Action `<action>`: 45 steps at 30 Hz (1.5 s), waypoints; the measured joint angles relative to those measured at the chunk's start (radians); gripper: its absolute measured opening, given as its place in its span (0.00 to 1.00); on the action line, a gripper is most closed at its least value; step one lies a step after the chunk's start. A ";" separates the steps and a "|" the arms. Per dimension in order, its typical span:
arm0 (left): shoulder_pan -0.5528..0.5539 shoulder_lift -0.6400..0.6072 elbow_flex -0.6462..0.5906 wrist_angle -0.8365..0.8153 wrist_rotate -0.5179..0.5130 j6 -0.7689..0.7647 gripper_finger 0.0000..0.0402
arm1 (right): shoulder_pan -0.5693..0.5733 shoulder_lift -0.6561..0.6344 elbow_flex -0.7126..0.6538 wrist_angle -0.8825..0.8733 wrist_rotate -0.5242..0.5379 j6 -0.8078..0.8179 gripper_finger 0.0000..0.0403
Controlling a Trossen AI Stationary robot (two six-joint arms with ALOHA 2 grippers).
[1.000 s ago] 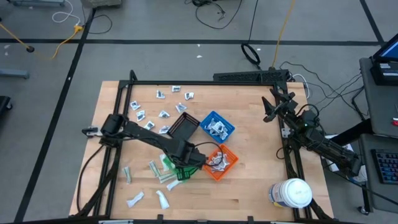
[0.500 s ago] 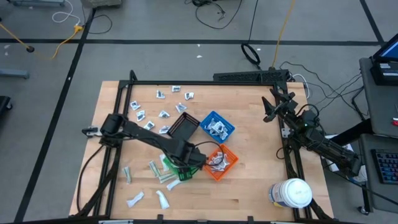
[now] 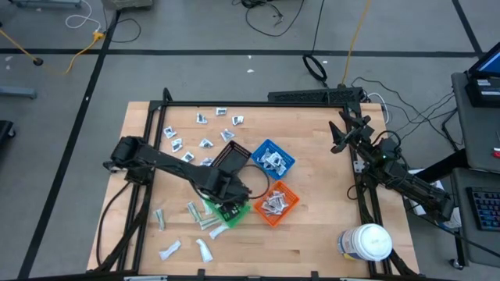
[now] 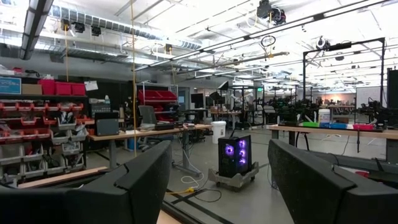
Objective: Pick & Place First Aid Supplies
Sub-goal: Put the green bandage into the green bin
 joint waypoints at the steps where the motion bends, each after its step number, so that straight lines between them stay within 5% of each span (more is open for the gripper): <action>1: -0.006 -0.012 -0.019 0.000 0.004 -0.030 0.58 | 0.000 0.000 0.000 0.000 0.000 0.000 0.65; 14: -0.162 -0.216 -0.316 0.003 0.102 -0.165 0.63 | 0.000 0.000 0.000 0.000 0.000 0.000 0.65; 27: -0.381 -0.360 -0.633 0.182 0.214 -0.497 0.67 | 0.000 0.000 0.000 0.000 0.000 0.000 0.65; 39: -0.546 -0.363 -0.731 0.259 0.287 -0.765 0.68 | 0.000 0.000 0.000 0.000 0.000 0.000 0.65; 45: -0.593 -0.362 -0.802 0.457 0.288 -0.811 0.68 | 0.000 0.000 0.000 0.000 0.000 0.000 0.65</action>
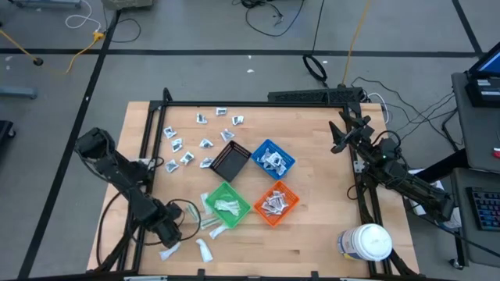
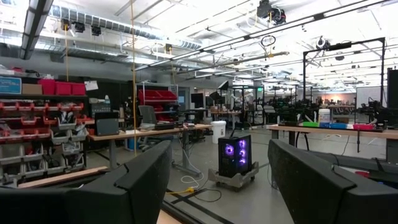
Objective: Pick & Place First Aid Supplies
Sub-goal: Put the green bandage into the green bin
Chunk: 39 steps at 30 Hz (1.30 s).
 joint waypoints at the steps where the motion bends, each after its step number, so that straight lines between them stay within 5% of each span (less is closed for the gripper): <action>1: -0.005 0.002 -0.007 0.028 0.000 -0.009 0.67 | 0.000 0.000 0.000 0.000 0.000 0.000 0.65; 19: 0.008 -0.007 -0.001 0.001 -0.040 -0.098 0.39 | 0.000 0.000 0.000 0.000 0.000 0.000 0.65; 28: 0.026 -0.044 0.018 -0.064 0.003 0.026 0.55 | 0.000 0.000 0.000 0.000 0.000 0.000 0.65; 39: 0.064 -0.048 0.019 -0.187 -0.041 0.435 0.67 | 0.000 0.000 0.000 0.000 0.000 0.000 0.65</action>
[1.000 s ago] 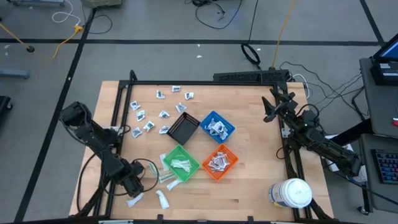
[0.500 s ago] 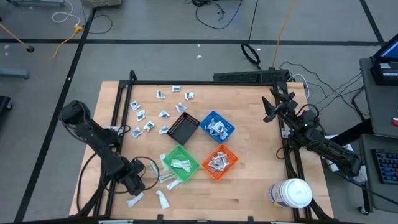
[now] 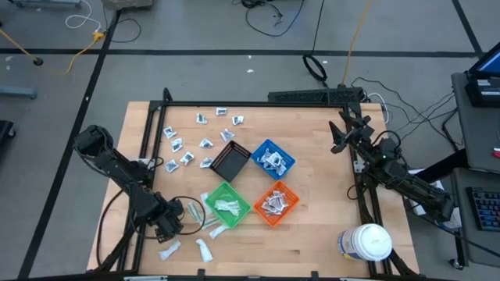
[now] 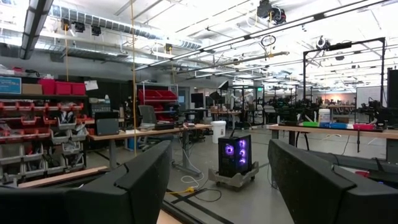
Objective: Pick & Place First Aid Supplies
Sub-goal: Put the green bandage into the green bin
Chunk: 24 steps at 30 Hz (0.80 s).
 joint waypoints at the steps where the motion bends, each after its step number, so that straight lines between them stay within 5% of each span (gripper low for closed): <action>1: 0.000 0.000 0.000 -0.002 -0.021 0.042 0.66 | 0.000 0.000 0.000 0.000 0.000 0.000 0.65; 10: 0.000 0.007 0.001 0.020 -0.072 0.286 0.54 | 0.000 0.000 0.000 0.000 0.000 0.000 0.65; 24: -0.001 0.007 -0.041 0.121 -0.056 0.273 0.18 | 0.000 0.000 0.000 0.000 0.000 0.000 0.65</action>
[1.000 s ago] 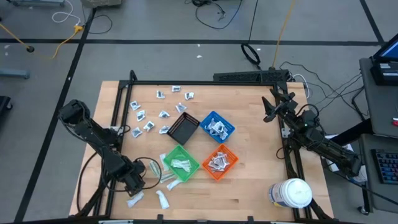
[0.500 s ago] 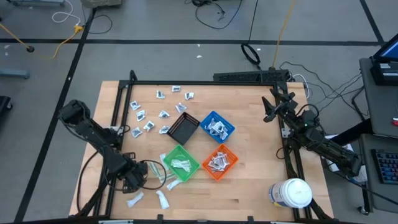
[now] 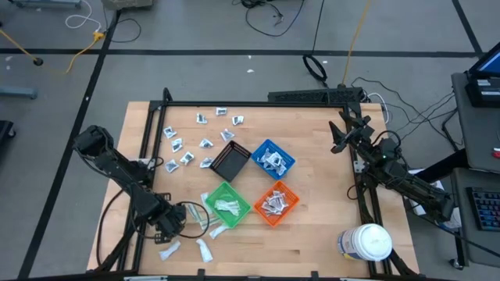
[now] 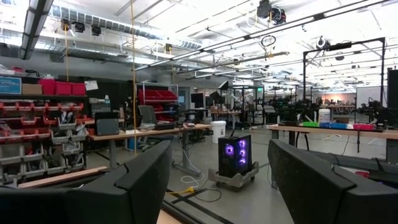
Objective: Pick & Place First Aid Supplies
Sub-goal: Put the green bandage into the green bin
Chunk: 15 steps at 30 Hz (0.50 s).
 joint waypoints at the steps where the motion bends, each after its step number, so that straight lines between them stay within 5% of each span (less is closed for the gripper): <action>1: 0.000 0.000 -0.001 0.005 0.000 -0.004 0.16 | 0.000 0.000 0.000 0.000 0.000 0.000 0.65; 6: 0.012 -0.004 -0.001 0.009 0.035 -0.040 0.02 | 0.000 0.000 0.000 0.000 0.000 0.000 0.65; 15: 0.069 -0.124 0.024 -0.048 0.005 -0.269 0.01 | 0.000 0.000 0.000 0.000 0.000 0.000 0.65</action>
